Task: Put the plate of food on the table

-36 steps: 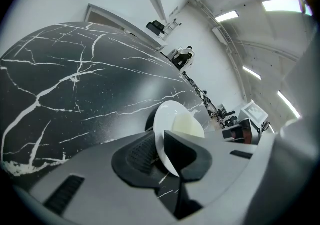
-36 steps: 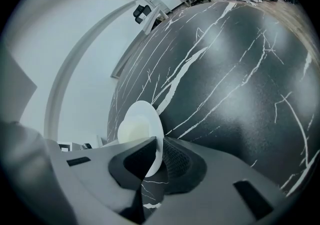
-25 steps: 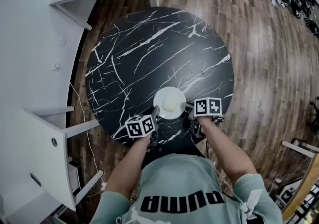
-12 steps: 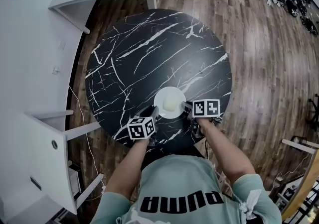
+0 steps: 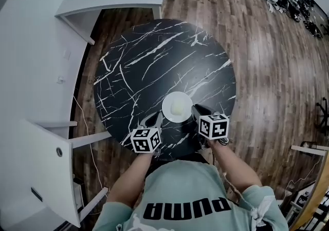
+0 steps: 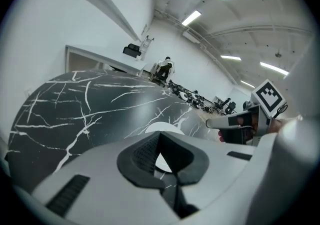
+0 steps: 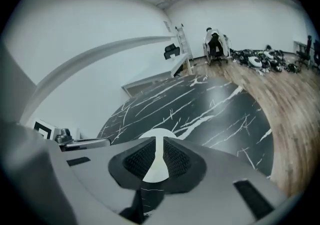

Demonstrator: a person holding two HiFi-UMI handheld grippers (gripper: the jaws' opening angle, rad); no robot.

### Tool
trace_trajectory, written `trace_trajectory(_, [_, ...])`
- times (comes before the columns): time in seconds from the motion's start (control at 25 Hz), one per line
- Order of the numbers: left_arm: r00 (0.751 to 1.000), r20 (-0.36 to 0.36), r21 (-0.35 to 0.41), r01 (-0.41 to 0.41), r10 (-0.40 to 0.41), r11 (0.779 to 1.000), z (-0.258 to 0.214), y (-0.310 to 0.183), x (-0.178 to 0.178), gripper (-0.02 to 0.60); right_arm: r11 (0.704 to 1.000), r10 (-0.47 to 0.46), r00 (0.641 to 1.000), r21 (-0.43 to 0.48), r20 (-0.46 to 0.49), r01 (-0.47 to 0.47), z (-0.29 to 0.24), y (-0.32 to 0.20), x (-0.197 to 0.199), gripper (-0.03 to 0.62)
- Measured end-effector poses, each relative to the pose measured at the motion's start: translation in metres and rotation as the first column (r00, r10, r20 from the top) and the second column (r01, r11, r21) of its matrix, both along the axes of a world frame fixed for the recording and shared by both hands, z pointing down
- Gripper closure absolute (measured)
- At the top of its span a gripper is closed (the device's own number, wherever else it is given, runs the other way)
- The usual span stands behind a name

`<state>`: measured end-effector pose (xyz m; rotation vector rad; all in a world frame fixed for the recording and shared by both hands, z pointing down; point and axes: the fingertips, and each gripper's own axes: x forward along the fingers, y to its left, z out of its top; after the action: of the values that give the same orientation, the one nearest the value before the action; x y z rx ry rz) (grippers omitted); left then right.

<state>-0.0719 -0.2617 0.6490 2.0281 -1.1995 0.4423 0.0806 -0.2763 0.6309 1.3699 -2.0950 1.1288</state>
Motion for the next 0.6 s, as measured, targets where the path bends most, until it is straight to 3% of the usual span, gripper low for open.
trace_trajectory(0.12, [0.999, 0.012, 0.076, -0.049, 0.048, 0.996, -0.037, 0.01, 0.006, 0.575, 0.995, -0.014, 0.999, 0.095, -0.041, 0.018, -0.034, 0.01, -0.01, 0.583])
trace_trajectory(0.28, [0.996, 0.027, 0.175, -0.091, 0.087, 0.98, -0.084, 0.023, 0.008, 0.575, 0.982, -0.024, 0.997, 0.184, -0.071, 0.037, -0.073, 0.027, -0.023, 0.585])
trace_trajectory(0.6, [0.995, 0.012, 0.261, -0.098, 0.099, 0.96, -0.136, 0.054, -0.005, 0.575, 0.952, 0.016, 0.999, 0.307, -0.044, -0.002, -0.133, 0.058, -0.04, 0.585])
